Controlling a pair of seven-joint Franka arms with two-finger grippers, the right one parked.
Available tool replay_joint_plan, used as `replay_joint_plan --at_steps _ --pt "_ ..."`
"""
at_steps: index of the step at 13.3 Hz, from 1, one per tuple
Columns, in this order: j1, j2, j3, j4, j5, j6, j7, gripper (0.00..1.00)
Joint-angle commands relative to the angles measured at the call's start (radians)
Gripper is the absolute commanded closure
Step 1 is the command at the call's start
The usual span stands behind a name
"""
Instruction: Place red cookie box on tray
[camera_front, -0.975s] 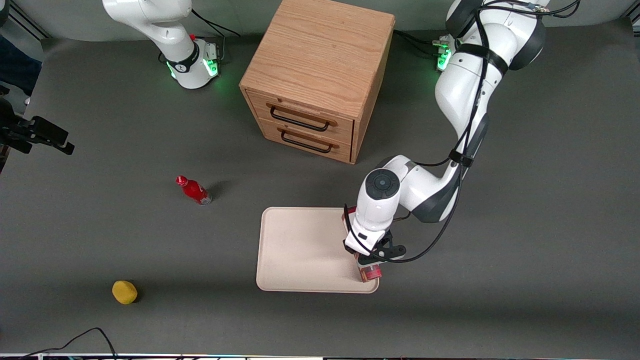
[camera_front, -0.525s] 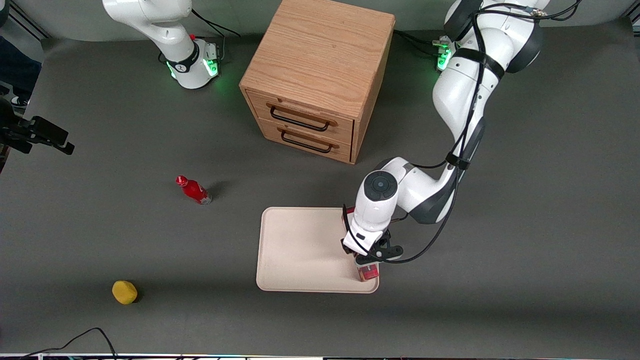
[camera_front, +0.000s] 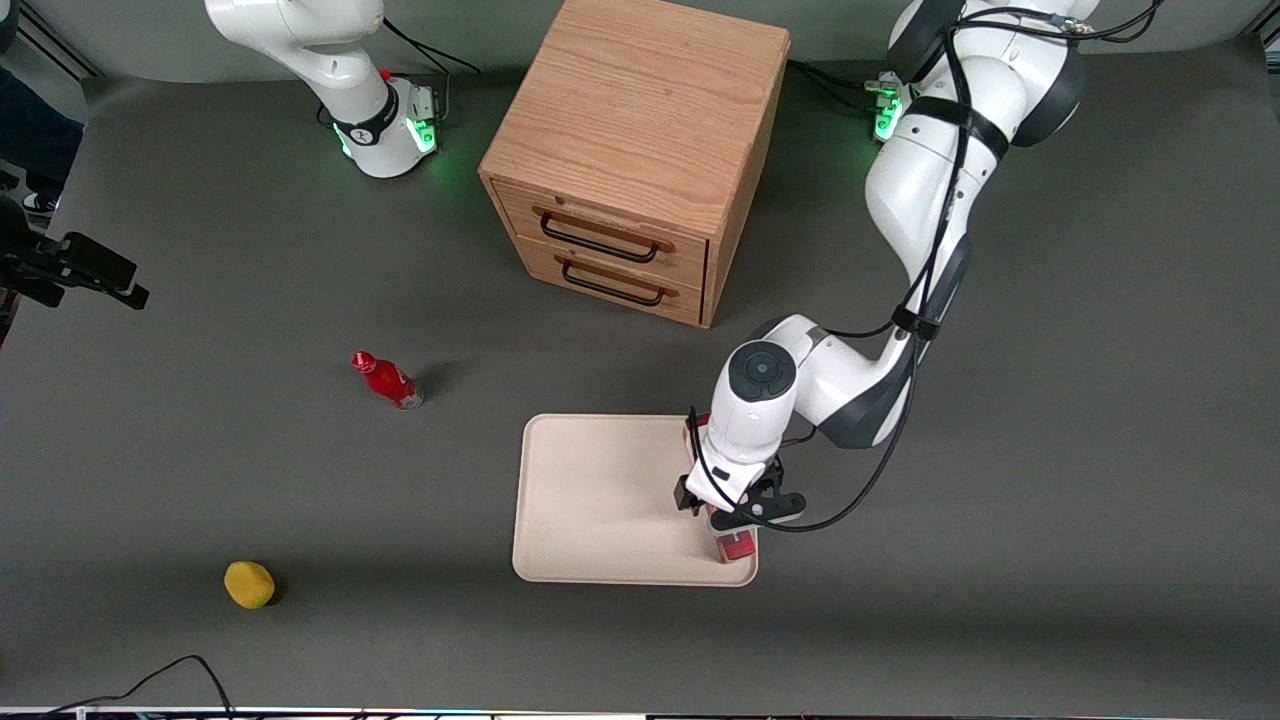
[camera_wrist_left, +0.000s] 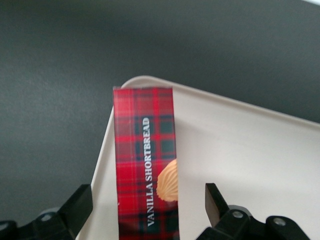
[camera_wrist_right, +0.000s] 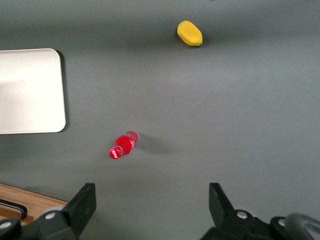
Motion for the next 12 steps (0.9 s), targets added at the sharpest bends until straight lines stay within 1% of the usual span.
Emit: replay_joint_plan --at_steps 1,3,6,8,10,11,12 --pt "0.013 -0.065 -0.014 0.007 -0.001 -0.130 0.042 0.00" --pt "0.025 -0.133 -0.026 0.007 -0.067 -0.242 0.108 0.00" --pt "0.036 -0.252 -0.026 0.001 -0.141 -0.428 0.192 0.00" --pt "0.072 -0.364 -0.025 -0.056 -0.207 -0.520 0.276 0.00" --pt "0.127 -0.482 -0.025 -0.122 -0.273 -0.604 0.401 0.00" --pt "0.154 -0.525 -0.025 -0.143 -0.293 -0.649 0.435 0.00" --pt "0.175 -0.577 -0.023 -0.159 -0.294 -0.711 0.470 0.00"
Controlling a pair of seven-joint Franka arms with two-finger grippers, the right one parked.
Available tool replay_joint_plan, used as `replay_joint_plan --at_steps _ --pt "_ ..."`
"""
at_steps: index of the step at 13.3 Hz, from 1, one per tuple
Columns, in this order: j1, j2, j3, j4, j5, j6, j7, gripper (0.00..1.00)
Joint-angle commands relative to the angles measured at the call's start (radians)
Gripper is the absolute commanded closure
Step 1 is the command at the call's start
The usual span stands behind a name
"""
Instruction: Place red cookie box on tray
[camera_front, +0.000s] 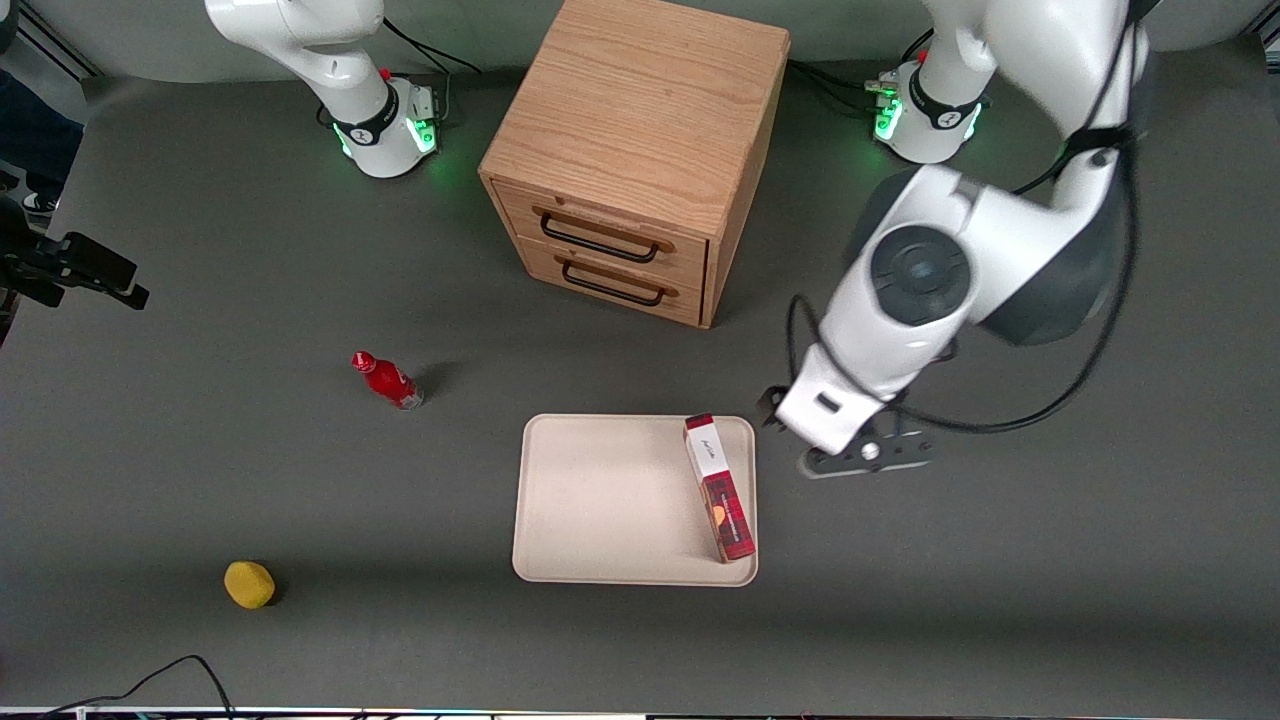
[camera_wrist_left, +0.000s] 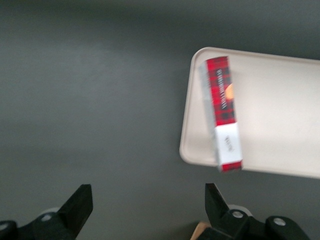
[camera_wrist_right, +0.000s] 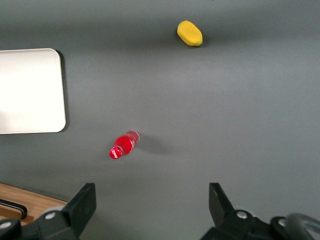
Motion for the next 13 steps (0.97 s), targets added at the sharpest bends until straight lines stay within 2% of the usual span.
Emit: replay_joint_plan --at_steps 1,4,8,9,13 --pt "0.069 -0.162 -0.002 -0.134 -0.030 -0.088 0.117 0.00" --pt "0.196 -0.347 -0.003 -0.324 -0.054 -0.077 0.311 0.00" --pt "0.374 -0.496 0.001 -0.450 -0.076 -0.088 0.574 0.00" --pt "0.394 -0.515 0.011 -0.455 -0.076 -0.094 0.605 0.00" --pt "0.402 -0.529 0.155 -0.455 -0.097 -0.102 0.781 0.00"
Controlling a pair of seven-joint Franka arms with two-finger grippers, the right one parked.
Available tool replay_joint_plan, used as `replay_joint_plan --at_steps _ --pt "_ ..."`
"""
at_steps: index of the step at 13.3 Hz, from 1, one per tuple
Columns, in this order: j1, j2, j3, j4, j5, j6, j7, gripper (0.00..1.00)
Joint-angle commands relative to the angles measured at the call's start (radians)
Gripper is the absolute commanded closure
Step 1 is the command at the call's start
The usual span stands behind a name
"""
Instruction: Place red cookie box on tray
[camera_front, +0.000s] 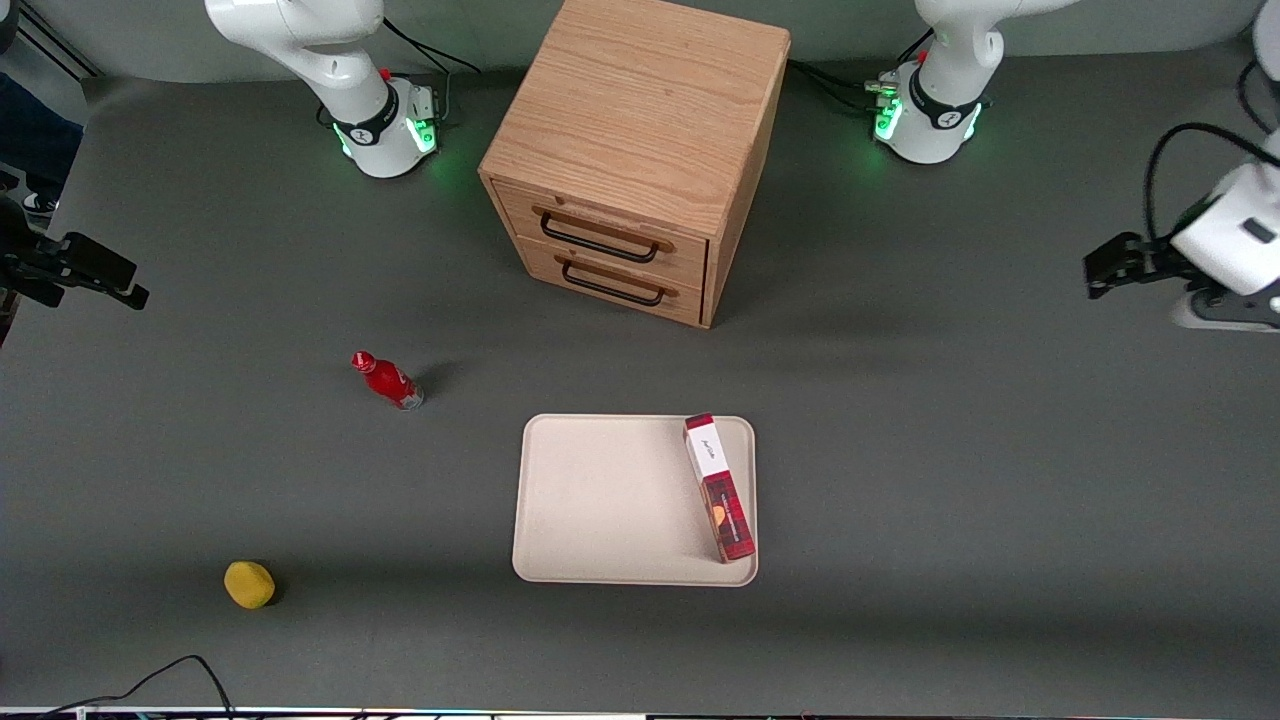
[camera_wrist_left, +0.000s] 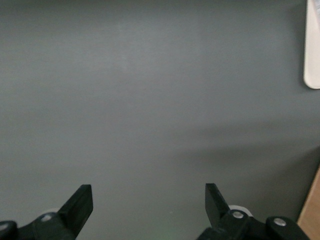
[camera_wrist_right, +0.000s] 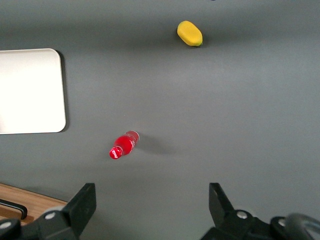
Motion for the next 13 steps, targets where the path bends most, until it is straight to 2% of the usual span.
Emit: replay_joint_plan --at_steps 1,7,8,9,13 --pt "0.005 -0.038 0.044 -0.035 -0.043 -0.016 0.081 0.00" --pt "0.003 -0.090 0.046 -0.034 -0.025 -0.045 0.084 0.00" --pt "-0.004 -0.091 0.041 -0.031 0.011 -0.049 0.083 0.00" --pt "-0.003 -0.093 0.039 -0.029 0.018 -0.080 0.078 0.00" --pt "0.005 -0.098 0.047 -0.028 -0.005 -0.090 0.072 0.00"
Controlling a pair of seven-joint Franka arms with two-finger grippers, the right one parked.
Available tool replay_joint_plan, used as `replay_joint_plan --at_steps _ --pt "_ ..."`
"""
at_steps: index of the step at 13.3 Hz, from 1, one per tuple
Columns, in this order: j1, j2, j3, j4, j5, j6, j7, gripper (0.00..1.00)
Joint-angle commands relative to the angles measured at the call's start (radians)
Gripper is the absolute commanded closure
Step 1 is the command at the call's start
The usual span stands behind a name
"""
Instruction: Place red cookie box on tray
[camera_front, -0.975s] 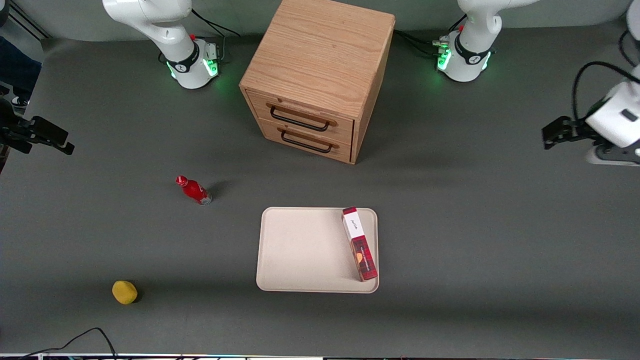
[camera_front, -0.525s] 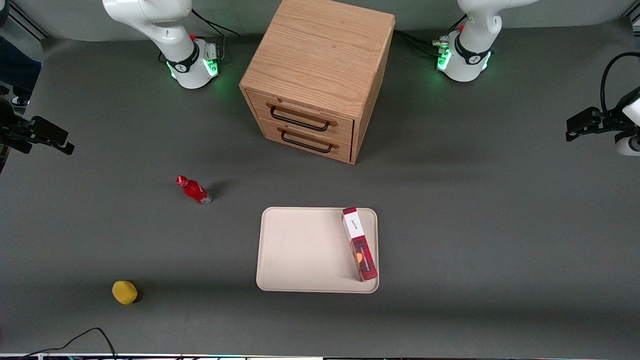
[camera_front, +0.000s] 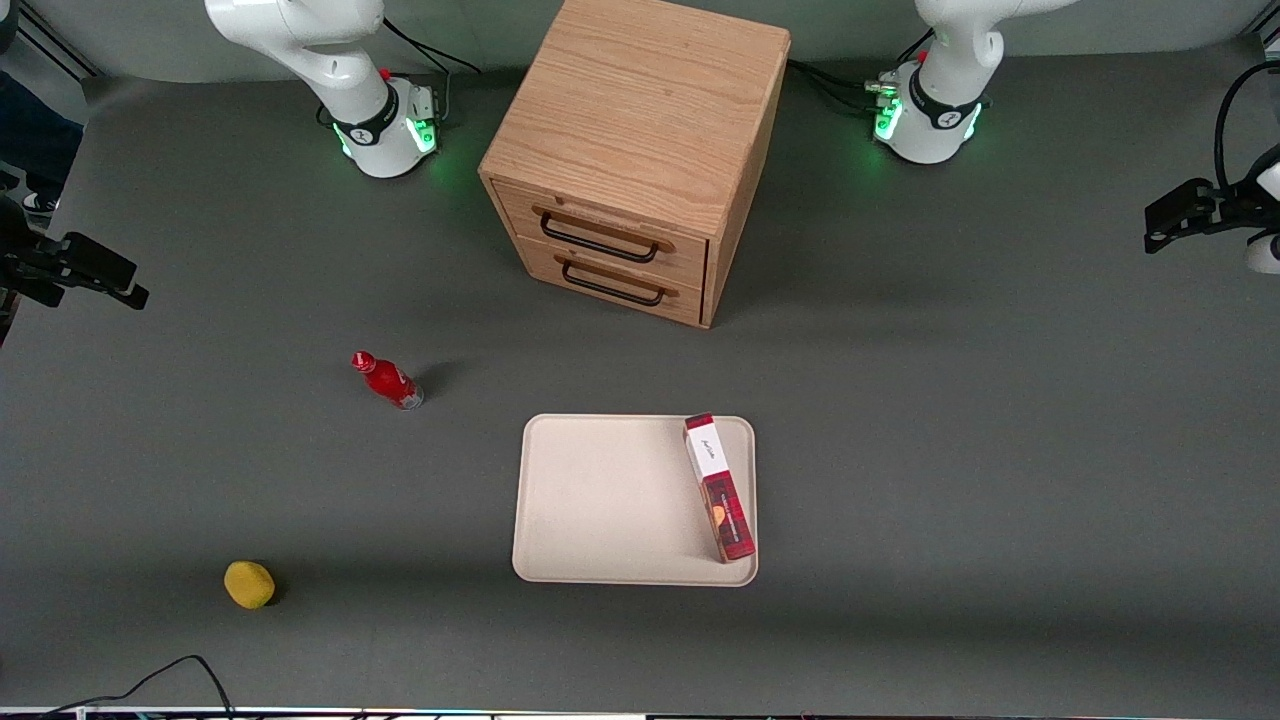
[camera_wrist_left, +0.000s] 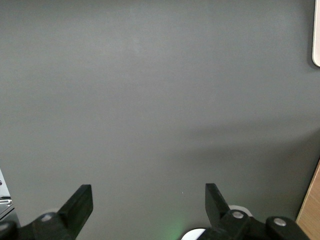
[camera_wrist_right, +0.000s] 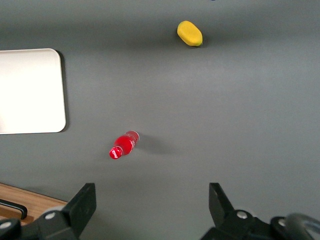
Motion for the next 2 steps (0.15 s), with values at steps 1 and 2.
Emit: replay_joint_plan --at_steps 1,2 --pt "-0.002 -0.025 0.003 -0.019 -0.001 -0.007 0.004 0.00" --pt "-0.001 -0.025 0.003 -0.019 -0.004 -0.007 0.004 0.00"
